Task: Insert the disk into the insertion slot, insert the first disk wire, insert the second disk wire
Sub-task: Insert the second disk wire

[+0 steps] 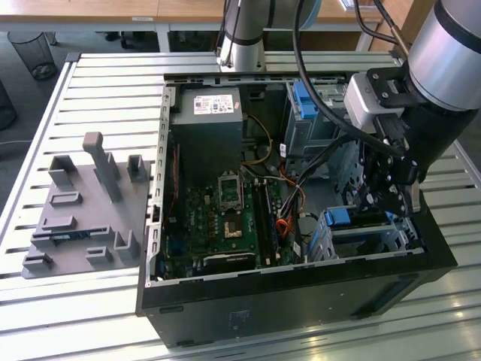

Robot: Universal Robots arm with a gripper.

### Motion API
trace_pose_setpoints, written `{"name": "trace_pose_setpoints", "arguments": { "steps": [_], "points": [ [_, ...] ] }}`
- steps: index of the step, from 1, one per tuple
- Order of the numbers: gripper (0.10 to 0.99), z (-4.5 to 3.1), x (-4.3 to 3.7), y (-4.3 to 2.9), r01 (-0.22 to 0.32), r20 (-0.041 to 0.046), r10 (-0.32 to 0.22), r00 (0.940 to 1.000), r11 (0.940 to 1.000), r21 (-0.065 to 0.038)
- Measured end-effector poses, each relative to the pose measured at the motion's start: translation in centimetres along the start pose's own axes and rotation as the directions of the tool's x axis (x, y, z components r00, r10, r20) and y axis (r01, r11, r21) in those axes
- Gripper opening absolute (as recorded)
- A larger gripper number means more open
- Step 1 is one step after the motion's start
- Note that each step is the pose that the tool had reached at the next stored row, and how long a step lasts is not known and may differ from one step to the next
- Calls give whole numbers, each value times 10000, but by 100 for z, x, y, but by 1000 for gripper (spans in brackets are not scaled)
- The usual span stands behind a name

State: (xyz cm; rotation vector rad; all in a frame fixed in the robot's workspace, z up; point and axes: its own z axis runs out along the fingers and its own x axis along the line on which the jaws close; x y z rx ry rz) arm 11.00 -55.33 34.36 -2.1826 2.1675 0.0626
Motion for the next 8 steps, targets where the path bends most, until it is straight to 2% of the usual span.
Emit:
{"name": "trace_pose_setpoints", "arguments": {
  "steps": [8],
  "points": [
    [106,-20,-1,0,0,1,0,10000,10000,-2]
  ]
}}
